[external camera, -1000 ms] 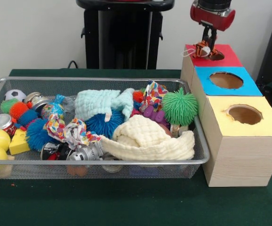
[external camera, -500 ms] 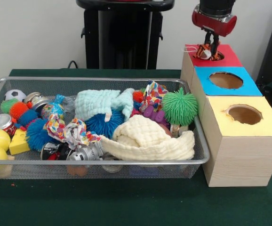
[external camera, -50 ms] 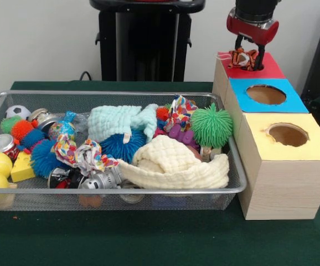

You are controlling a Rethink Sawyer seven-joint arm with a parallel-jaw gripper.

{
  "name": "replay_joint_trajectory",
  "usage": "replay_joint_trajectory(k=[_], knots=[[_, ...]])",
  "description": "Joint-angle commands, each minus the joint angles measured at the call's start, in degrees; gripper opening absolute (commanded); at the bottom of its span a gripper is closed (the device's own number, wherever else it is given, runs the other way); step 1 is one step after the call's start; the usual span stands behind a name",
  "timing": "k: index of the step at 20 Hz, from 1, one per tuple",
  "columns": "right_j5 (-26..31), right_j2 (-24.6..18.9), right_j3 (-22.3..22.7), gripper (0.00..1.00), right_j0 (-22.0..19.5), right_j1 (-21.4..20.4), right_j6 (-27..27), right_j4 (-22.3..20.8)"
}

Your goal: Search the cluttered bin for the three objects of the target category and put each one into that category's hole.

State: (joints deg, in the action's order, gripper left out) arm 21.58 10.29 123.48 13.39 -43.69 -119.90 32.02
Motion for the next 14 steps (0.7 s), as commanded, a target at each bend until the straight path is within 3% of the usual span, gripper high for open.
replay_joint_trajectory(k=[1, 14], knots=[[2.43, 0.88, 0.93, 1.0, 2.5, 0.92, -18.4, 2.87], [13.94, 4.16, -2.05, 1.0, 3.7, -5.91, -18.41, 0.34]])
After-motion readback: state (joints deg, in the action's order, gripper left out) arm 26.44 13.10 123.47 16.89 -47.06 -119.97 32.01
